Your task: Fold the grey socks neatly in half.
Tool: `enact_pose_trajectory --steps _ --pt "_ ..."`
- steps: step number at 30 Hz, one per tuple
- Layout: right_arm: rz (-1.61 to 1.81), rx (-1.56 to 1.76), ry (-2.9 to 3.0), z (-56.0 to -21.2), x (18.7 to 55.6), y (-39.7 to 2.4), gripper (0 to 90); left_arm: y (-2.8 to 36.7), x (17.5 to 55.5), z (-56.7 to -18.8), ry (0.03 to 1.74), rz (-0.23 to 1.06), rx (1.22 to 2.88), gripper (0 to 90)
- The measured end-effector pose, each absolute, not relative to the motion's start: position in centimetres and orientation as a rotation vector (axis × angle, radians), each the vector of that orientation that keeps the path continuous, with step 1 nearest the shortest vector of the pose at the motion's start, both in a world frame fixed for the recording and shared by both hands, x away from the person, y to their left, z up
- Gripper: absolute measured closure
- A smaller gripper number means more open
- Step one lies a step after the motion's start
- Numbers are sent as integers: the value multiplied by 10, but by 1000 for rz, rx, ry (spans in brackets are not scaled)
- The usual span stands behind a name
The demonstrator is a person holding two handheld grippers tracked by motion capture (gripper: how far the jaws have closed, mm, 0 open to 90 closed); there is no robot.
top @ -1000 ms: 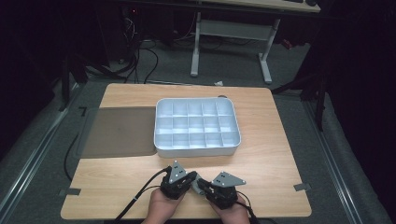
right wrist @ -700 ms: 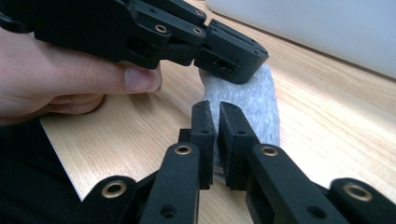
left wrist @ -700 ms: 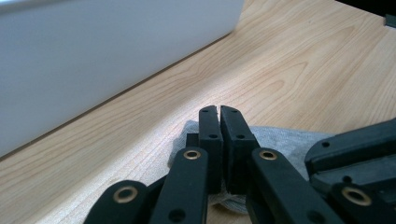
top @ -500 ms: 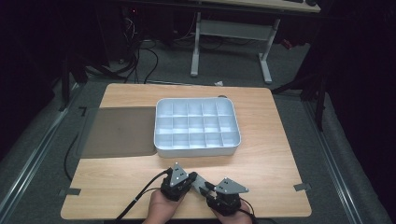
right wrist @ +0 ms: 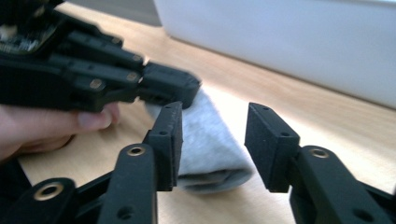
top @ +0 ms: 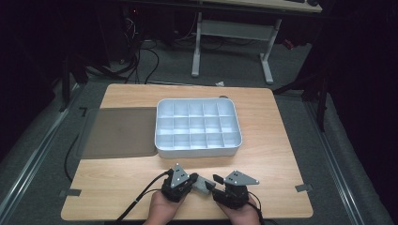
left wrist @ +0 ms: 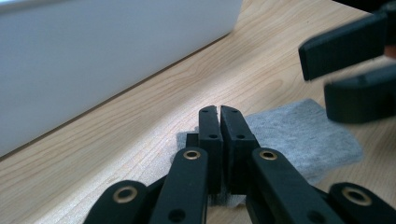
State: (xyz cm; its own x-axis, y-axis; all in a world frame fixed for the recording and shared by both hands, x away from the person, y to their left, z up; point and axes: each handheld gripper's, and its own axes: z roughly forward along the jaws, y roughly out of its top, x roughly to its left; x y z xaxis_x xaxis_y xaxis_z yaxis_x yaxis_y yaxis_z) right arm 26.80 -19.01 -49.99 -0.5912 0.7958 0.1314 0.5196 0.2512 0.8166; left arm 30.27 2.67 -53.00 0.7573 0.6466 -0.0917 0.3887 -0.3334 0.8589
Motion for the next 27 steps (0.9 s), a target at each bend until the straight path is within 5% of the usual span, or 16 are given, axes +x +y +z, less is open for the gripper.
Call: enact_pose_trajectory --steps 5,14,27 --pt "1163 1179 2339 -511 270 -185 771 27 303 -530 783 327 1964 874" --pt "1188 1110 2394 -518 255 -168 780 25 304 -530 782 337 1967 871" --pt "1195 1287 2384 -511 277 -170 487 25 303 -530 780 333 1968 871"
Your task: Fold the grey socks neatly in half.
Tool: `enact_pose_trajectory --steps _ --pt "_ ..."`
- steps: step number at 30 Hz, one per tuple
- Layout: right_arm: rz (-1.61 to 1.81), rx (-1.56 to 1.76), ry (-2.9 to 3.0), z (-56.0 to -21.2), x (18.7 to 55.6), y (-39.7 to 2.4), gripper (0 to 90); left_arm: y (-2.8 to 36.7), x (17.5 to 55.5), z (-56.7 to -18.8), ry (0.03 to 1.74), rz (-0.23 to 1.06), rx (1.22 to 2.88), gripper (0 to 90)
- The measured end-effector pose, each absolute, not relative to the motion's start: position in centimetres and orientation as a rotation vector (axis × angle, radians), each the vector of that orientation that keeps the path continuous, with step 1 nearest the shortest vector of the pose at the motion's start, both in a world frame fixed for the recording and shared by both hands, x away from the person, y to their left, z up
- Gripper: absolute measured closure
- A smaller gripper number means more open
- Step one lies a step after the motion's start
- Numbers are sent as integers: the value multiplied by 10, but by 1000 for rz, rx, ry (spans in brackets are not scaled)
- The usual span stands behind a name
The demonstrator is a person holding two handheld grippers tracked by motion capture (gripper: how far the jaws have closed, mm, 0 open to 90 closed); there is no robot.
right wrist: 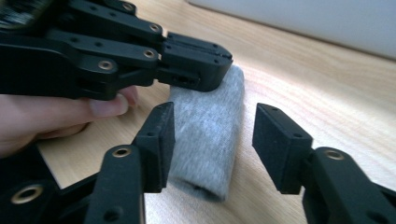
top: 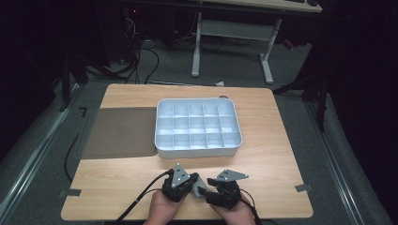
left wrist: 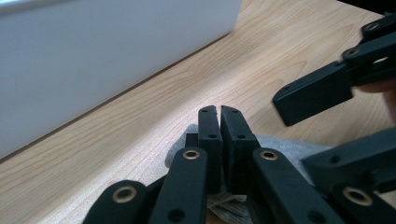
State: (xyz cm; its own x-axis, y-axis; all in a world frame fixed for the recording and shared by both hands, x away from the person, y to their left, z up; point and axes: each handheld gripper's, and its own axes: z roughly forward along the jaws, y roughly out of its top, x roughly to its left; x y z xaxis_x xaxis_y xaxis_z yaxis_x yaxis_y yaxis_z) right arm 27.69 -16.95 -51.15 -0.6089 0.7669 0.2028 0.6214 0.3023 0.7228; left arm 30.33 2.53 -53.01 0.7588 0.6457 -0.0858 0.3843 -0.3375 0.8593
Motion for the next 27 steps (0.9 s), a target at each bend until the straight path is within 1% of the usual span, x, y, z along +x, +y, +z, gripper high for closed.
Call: enact_pose_trajectory --steps 7,8,9,10,11,12,16,19,23,27 --pt "1170 1366 2436 -519 284 -168 493 27 303 -530 781 321 1958 858" --pt "1170 1369 2441 -519 285 -168 498 28 303 -530 783 310 1953 842" --pt "1173 1359 2457 -520 286 -167 519 29 303 -529 783 300 1950 783" --pt "1173 1359 2457 -520 286 -167 519 31 303 -527 789 289 1947 783" --pt "1171 1361 2462 -519 285 -167 526 34 303 -524 801 286 1942 732" --pt "1177 1352 2466 -520 286 -166 534 38 303 -521 809 282 1931 705" --pt "1190 1341 2481 -520 286 -166 564 58 300 -512 833 285 1916 693" --pt "1192 1335 2488 -520 286 -166 569 69 298 -518 859 263 1938 695" --pt "1202 1338 2507 -520 288 -165 568 73 300 -525 879 223 1956 691" --pt "1203 1339 2529 -520 289 -162 558 77 297 -524 864 230 1979 691"
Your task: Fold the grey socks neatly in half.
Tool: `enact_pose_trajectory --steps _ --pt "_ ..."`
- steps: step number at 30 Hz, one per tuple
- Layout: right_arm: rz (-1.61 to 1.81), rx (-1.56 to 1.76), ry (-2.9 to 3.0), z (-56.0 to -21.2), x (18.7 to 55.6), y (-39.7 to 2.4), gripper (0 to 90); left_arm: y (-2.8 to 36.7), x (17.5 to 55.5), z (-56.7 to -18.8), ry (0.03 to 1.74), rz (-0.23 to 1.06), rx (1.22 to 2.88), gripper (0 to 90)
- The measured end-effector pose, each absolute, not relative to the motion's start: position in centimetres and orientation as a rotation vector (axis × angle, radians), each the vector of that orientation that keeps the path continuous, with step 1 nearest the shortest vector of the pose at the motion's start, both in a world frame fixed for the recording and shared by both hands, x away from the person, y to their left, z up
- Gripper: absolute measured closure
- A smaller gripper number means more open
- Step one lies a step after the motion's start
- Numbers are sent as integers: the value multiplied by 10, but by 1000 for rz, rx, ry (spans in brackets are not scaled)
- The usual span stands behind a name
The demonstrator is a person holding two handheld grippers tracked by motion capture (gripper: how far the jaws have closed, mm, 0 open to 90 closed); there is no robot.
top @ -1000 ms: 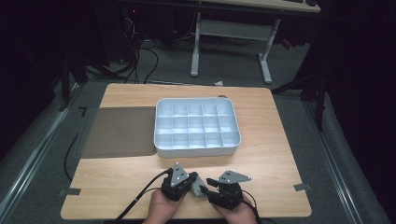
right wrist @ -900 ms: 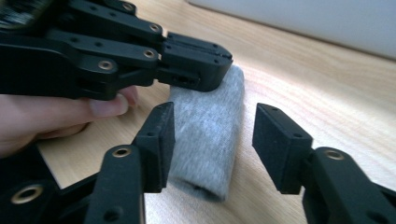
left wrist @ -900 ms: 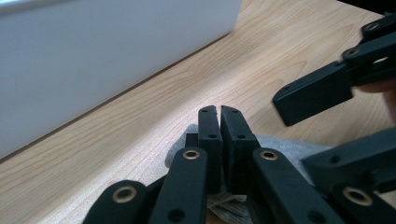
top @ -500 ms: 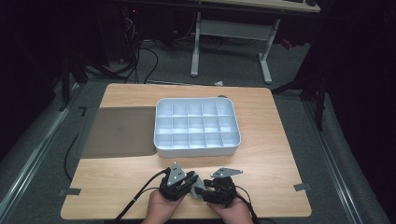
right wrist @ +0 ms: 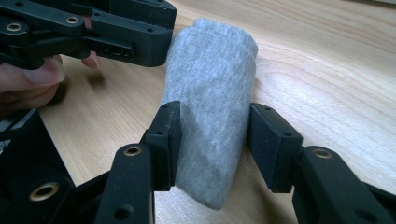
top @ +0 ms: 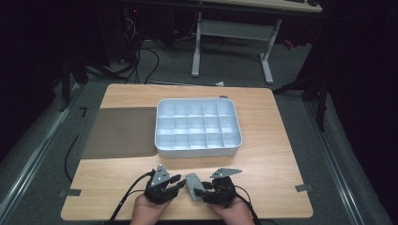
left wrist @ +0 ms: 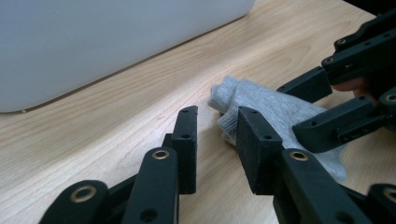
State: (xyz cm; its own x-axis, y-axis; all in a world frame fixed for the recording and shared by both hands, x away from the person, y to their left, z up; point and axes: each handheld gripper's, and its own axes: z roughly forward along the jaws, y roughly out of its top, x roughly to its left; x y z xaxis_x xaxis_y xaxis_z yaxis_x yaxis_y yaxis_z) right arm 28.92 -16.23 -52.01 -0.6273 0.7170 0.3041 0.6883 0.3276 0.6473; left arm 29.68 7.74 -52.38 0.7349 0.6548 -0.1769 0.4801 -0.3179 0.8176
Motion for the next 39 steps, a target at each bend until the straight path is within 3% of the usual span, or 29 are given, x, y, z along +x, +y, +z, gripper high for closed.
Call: enact_pose_trajectory --steps 4,11,27,39 --pt "1207 1320 2578 -522 290 -156 560 85 294 -528 866 224 1997 693" --pt "1198 1226 2595 -519 286 -148 682 88 292 -529 863 215 1990 696" --pt "1135 1135 2611 -516 286 -144 686 89 289 -528 843 270 2006 668" --pt "1252 1126 2585 -520 289 -156 697 134 299 -527 969 372 1950 583"
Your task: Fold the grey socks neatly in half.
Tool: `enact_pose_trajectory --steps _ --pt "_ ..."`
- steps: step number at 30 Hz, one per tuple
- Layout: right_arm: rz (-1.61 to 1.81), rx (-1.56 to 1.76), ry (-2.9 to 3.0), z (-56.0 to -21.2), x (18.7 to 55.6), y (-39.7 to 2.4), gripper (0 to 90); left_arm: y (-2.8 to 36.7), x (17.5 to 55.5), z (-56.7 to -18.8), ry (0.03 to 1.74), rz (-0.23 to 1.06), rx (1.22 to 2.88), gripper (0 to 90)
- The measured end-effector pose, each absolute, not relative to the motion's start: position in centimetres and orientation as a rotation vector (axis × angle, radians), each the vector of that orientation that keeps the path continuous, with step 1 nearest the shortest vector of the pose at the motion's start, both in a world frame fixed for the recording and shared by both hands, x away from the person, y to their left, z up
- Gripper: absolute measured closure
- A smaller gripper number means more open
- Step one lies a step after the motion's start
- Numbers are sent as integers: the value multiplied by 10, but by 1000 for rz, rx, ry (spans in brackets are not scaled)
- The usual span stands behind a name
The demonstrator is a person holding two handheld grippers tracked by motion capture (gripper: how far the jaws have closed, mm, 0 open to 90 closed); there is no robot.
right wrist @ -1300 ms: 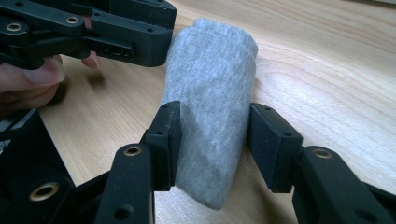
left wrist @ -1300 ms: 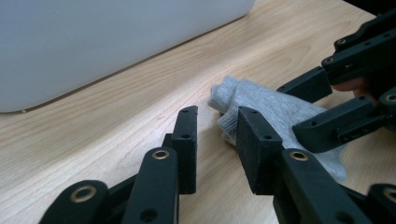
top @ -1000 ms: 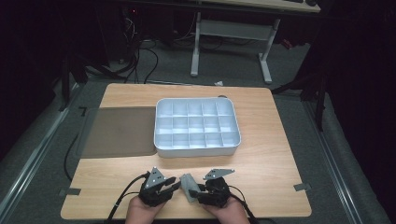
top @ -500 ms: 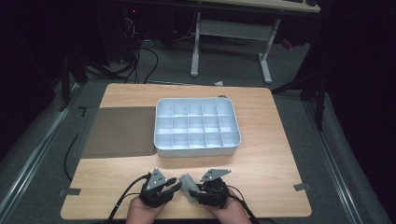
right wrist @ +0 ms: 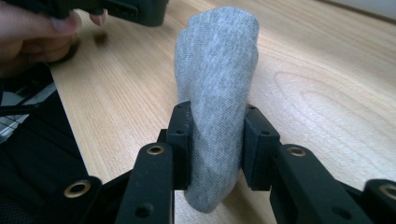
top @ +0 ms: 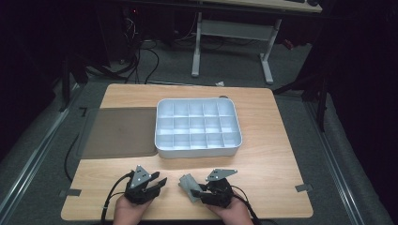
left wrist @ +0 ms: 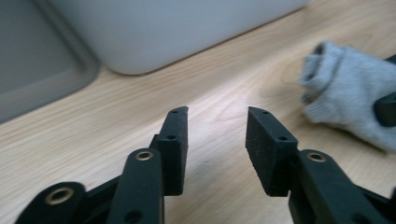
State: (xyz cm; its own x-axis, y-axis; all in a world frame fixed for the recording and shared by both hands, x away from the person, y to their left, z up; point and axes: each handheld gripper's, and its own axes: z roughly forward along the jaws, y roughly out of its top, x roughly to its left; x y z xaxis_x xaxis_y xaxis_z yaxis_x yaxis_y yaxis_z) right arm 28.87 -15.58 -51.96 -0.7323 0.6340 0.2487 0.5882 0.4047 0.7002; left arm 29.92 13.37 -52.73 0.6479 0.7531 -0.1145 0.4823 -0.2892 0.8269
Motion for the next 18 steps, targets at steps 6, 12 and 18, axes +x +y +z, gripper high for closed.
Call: enact_pose_trajectory --steps 6,12,18 --pt "1271 1137 2502 -515 288 -166 697 141 299 -527 987 429 1946 551" --pt "1279 1180 2425 -511 290 -185 697 142 298 -527 980 463 1972 530" --pt "1245 1202 2372 -509 293 -202 698 149 298 -526 989 469 1962 512"
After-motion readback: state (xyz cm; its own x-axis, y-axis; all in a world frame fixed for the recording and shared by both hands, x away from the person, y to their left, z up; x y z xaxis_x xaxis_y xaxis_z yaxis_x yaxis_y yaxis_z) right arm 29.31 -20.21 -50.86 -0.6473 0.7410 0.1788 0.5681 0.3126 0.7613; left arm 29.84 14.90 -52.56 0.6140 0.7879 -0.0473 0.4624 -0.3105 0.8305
